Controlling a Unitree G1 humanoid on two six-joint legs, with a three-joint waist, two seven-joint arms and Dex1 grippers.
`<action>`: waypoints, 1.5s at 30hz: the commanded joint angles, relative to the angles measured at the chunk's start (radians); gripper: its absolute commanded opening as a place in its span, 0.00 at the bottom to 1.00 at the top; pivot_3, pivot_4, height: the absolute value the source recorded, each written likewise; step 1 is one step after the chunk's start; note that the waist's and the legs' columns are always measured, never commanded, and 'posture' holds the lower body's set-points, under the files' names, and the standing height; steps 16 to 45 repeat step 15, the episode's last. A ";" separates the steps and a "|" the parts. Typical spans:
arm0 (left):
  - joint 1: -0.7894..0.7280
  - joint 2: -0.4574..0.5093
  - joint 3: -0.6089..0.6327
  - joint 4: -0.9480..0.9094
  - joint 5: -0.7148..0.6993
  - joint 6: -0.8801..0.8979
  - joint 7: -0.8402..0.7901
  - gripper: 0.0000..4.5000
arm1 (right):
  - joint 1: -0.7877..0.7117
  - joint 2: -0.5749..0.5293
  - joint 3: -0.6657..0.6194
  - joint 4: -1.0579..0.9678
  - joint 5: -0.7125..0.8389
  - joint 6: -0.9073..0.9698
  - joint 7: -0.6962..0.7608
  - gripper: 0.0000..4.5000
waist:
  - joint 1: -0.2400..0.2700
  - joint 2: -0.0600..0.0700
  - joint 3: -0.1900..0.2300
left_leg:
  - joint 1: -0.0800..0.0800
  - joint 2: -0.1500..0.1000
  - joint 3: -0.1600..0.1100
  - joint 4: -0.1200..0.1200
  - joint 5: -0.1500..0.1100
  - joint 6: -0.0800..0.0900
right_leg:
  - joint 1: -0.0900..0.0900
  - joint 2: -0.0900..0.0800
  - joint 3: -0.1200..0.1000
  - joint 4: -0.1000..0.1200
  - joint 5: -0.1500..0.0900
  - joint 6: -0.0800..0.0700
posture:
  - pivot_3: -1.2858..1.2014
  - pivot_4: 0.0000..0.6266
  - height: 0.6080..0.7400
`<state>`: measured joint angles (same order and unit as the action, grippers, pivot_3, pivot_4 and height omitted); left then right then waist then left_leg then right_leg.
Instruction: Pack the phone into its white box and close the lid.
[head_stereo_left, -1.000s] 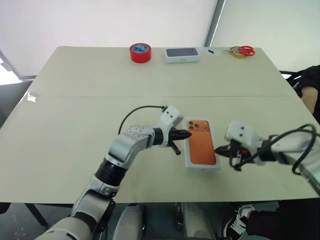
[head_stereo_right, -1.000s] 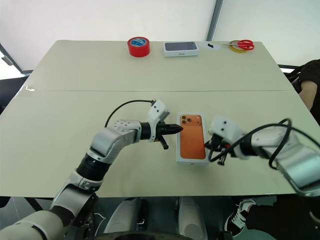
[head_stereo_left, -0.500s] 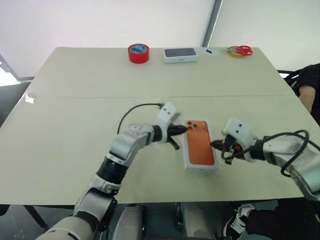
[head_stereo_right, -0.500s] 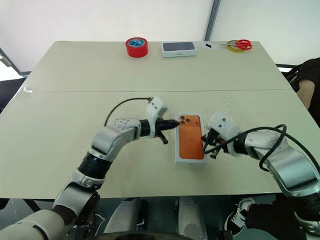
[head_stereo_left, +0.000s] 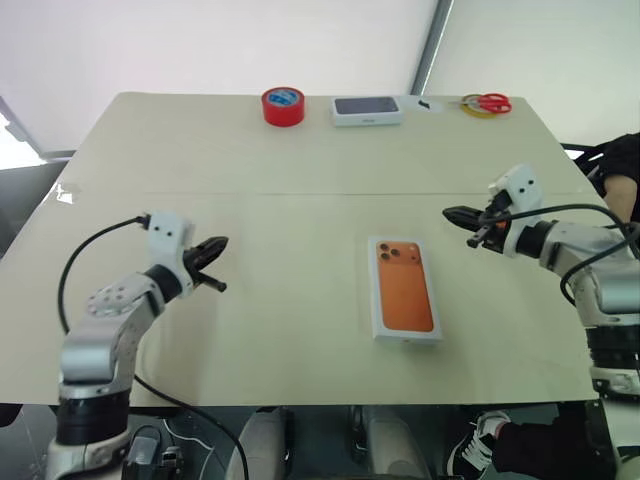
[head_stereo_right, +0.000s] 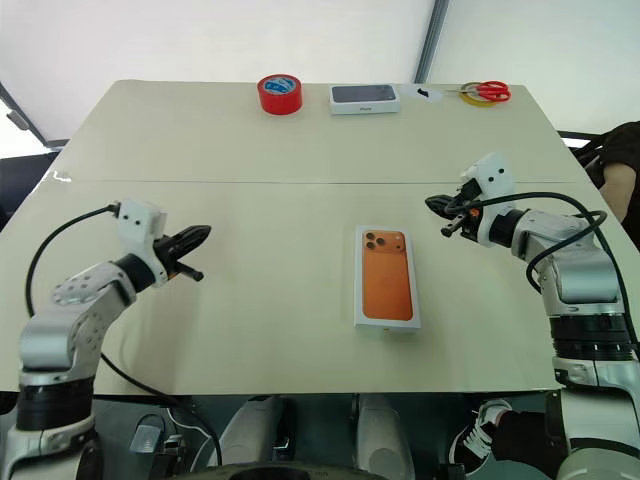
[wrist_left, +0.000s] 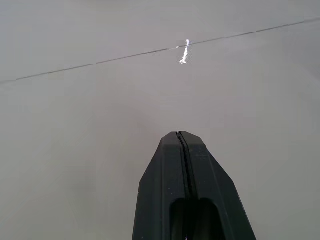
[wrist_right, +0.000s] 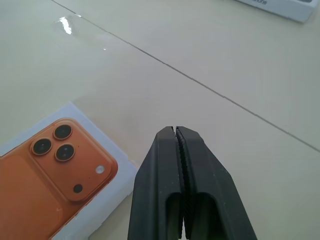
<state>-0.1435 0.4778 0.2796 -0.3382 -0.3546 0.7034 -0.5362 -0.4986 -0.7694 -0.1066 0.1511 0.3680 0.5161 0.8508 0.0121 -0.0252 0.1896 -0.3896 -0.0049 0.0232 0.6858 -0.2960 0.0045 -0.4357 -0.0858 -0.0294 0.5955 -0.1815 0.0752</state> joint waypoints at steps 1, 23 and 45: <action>0.037 0.006 0.056 -0.069 -0.024 -0.029 0.026 0.00 | -0.033 0.017 -0.030 0.030 0.017 -0.068 0.040 0.02 | -0.001 0.000 0.000 | 0.000 0.000 0.000 0.000 0.000 0.000 | 0.000 0.000 0.000 0.000 0.000 0.000 | 0.52 0.24 0.94; 0.032 0.003 0.026 -0.065 -0.031 -0.042 0.094 0.00 | -0.084 0.032 -0.009 0.127 -0.027 -0.111 0.061 0.02 | -0.001 0.000 0.000 | 0.001 0.001 0.000 0.000 0.000 0.000 | 0.000 0.001 0.000 0.001 0.000 0.000 | 0.52 0.24 0.94; 0.032 0.003 0.026 -0.065 -0.031 -0.042 0.094 0.00 | -0.084 0.032 -0.009 0.127 -0.027 -0.111 0.061 0.02 | -0.001 0.000 0.000 | 0.001 0.001 0.000 0.000 0.000 0.000 | 0.000 0.001 0.000 0.001 0.000 0.000 | 0.52 0.24 0.94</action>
